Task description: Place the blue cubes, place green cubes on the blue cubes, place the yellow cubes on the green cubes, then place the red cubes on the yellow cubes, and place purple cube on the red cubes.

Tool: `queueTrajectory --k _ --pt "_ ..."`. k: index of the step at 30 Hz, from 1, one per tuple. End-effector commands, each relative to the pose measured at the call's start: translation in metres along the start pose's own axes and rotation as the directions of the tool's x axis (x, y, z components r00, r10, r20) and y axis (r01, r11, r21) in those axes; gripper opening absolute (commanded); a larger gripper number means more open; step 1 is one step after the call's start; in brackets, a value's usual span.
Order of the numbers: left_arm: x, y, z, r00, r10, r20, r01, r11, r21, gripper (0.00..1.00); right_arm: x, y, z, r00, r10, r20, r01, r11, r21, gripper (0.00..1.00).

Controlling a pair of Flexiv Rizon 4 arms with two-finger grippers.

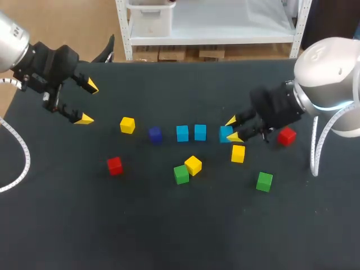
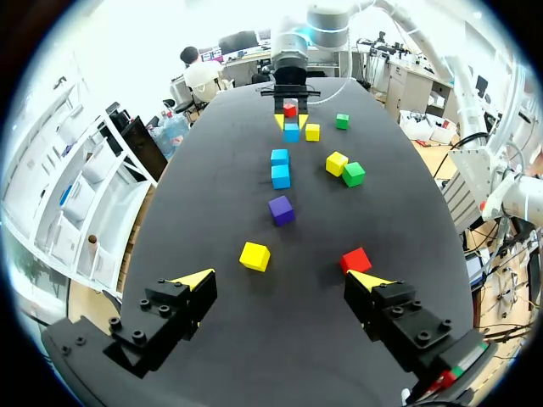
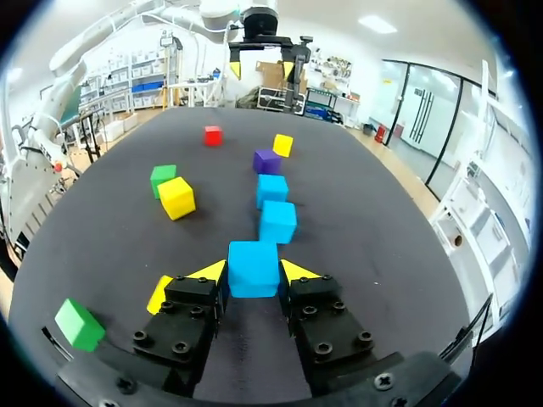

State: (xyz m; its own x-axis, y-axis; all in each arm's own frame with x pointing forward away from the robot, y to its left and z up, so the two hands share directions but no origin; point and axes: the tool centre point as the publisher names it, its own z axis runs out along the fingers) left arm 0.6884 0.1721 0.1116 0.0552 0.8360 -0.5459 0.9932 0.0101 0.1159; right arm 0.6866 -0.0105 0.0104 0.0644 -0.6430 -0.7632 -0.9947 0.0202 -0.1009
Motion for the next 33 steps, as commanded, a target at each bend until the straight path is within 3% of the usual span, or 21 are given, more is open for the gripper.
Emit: queueTrajectory --k 1,10,33 --pt "0.001 -0.001 0.000 1.000 0.003 0.003 -0.003 1.000 -0.003 1.00 0.004 -0.012 0.003 1.000 -0.006 -0.012 0.006 1.000 0.009 0.00" --pt "0.001 -0.001 0.000 1.000 0.003 0.003 -0.003 1.000 -0.003 1.00 0.007 -0.028 0.015 1.000 -0.004 -0.001 0.004 1.000 0.015 0.00" --pt "0.001 -0.001 0.000 1.000 0.003 0.003 -0.003 1.000 -0.003 1.00 0.001 -0.019 0.024 1.000 -0.005 0.008 0.005 1.000 -0.018 0.00"
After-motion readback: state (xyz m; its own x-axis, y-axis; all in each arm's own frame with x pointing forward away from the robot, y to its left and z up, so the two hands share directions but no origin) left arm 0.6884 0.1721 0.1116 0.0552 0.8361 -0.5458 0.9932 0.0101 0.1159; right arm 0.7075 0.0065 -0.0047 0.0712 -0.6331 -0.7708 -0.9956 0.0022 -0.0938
